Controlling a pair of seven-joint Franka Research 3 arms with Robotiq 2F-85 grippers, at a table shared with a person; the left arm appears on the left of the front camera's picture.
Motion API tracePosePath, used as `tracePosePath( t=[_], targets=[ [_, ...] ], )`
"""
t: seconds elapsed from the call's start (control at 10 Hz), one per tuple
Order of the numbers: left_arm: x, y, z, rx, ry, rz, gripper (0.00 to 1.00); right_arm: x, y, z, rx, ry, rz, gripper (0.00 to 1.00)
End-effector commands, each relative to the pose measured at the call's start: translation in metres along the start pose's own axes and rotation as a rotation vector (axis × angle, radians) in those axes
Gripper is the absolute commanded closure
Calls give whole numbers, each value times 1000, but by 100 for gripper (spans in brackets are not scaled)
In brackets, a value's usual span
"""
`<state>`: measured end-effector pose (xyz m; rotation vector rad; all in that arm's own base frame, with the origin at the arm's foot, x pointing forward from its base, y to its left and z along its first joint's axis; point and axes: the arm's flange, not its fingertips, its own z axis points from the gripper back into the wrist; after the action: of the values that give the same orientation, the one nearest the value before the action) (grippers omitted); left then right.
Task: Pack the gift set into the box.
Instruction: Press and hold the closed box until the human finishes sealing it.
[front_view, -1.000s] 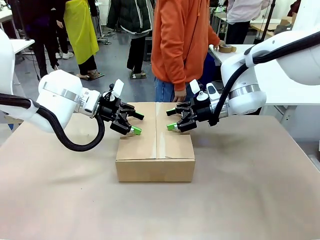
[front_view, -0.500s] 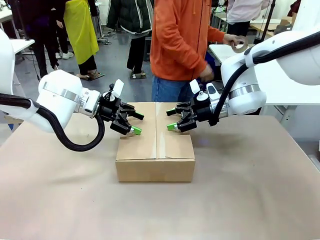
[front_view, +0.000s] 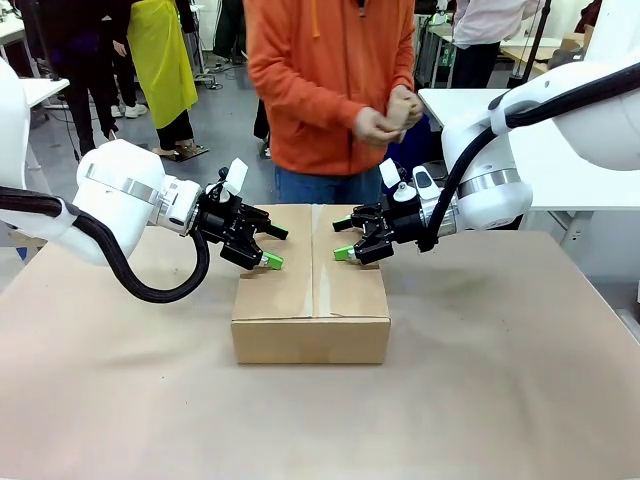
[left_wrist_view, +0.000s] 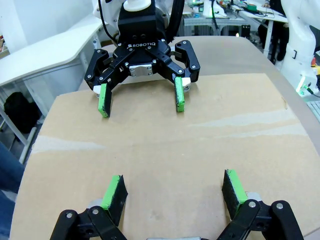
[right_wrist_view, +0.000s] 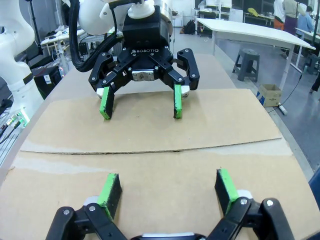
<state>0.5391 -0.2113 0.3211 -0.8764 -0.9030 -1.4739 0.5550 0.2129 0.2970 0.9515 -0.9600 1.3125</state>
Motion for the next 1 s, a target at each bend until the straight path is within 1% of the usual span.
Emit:
tracePosePath(
  t=[0.0,0.9],
  targets=[
    [-1,-1,-1,-5,-2,1,0,-1,-1,-1,4,18,-2,0],
    [-1,-1,-1,-5,-2,1,0,-1,-1,-1,4,18,-2,0]
  ],
)
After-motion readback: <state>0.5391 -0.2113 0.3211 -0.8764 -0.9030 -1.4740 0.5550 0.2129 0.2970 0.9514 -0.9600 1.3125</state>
